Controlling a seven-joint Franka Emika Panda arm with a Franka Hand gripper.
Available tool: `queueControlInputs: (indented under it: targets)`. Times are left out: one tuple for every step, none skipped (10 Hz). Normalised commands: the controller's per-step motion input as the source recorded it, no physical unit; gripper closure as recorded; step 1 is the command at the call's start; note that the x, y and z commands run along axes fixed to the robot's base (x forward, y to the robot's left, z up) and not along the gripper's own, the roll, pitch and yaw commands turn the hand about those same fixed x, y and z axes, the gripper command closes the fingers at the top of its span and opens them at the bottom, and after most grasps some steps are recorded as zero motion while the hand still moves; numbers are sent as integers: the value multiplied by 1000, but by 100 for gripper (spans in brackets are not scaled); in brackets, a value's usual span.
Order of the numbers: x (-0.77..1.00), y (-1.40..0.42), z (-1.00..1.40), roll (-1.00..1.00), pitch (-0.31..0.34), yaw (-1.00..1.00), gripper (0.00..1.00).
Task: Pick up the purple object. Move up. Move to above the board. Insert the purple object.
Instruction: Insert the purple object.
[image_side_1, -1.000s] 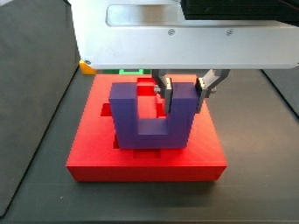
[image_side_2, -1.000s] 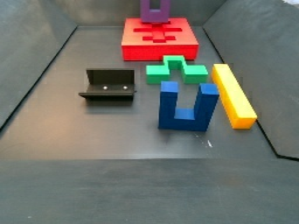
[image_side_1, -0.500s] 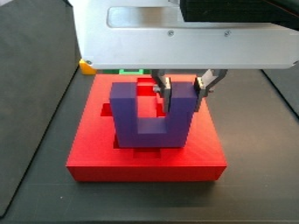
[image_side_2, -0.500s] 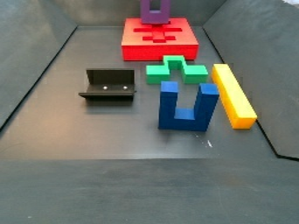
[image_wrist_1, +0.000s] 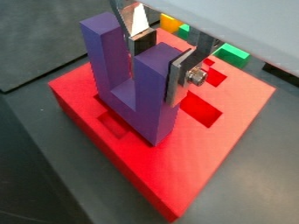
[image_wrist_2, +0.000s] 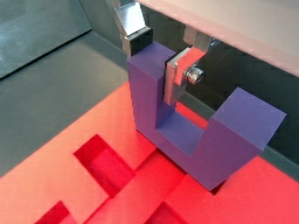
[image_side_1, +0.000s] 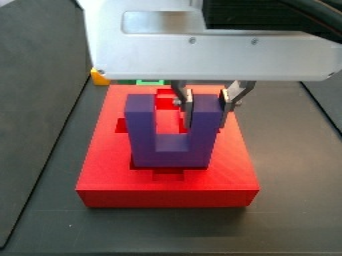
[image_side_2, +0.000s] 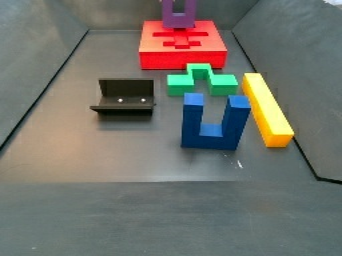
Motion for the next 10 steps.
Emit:
queueControlInputs:
  targets:
    - [-3, 0, -131, -27, -106, 0, 100]
    - [17, 31, -223, 0, -74, 0, 100]
    - [26, 14, -234, 0, -67, 0, 100]
    - [57, 0, -240, 0, -67, 0, 100]
    - [37, 0, -280, 0, -71, 0, 100]
    - [0, 0, -391, 0, -53, 0, 100]
    - [0, -9, -486, 4, -56, 0, 100]
    - [0, 0, -554, 44, -31, 0, 100]
    - [0, 0, -569, 59, -17, 0, 100]
    - [0, 0, -340, 0, -43, -3, 100]
